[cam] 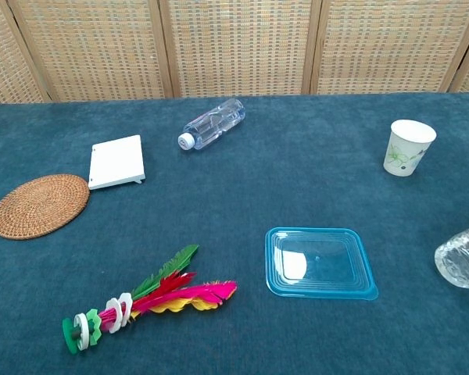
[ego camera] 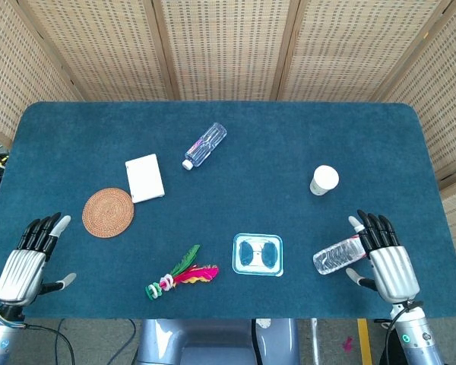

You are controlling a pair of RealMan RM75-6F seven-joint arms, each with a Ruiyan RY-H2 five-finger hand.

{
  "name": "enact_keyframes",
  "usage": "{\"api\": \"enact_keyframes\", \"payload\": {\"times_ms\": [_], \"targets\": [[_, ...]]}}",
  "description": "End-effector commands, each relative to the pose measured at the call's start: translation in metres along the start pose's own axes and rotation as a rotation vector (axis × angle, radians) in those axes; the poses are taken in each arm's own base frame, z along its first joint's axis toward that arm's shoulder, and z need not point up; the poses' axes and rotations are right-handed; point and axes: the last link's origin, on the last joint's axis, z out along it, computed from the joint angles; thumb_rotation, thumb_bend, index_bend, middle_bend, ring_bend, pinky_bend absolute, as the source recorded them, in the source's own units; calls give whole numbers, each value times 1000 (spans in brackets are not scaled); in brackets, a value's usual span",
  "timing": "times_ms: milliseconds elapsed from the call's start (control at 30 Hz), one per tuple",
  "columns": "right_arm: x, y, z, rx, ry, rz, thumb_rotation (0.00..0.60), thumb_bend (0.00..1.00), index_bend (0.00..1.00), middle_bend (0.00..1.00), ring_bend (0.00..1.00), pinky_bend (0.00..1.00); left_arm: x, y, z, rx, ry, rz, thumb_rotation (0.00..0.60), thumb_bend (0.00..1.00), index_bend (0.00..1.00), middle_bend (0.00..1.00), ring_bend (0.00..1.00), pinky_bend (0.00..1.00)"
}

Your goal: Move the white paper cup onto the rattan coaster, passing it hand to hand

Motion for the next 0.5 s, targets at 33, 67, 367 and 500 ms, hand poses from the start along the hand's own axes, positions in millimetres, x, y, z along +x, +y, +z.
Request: {"api": "enact_keyframes", "payload": {"times_ms": [33,67,367,500], "targets": [[0,0,0,3,0,-3,600,83,0,0,0,0,0,0,0,-1,0,0,600,105,0,0,0,0],[-1,-1,1,5,0,-4,600,83,0,0,0,0,0,0,0,-1,1,1,600,105,0,0,0,0],[-3,-2,25,21,-15,-15,600,83,0,0,0,0,1,-3,1,10,1,-1,600,104,0,0,0,0],[8,-12,85,63,-29,-61,600,83,6,0,0,0,2,-8,4,32,5,-3,600,104,0,0,0,0]]}}
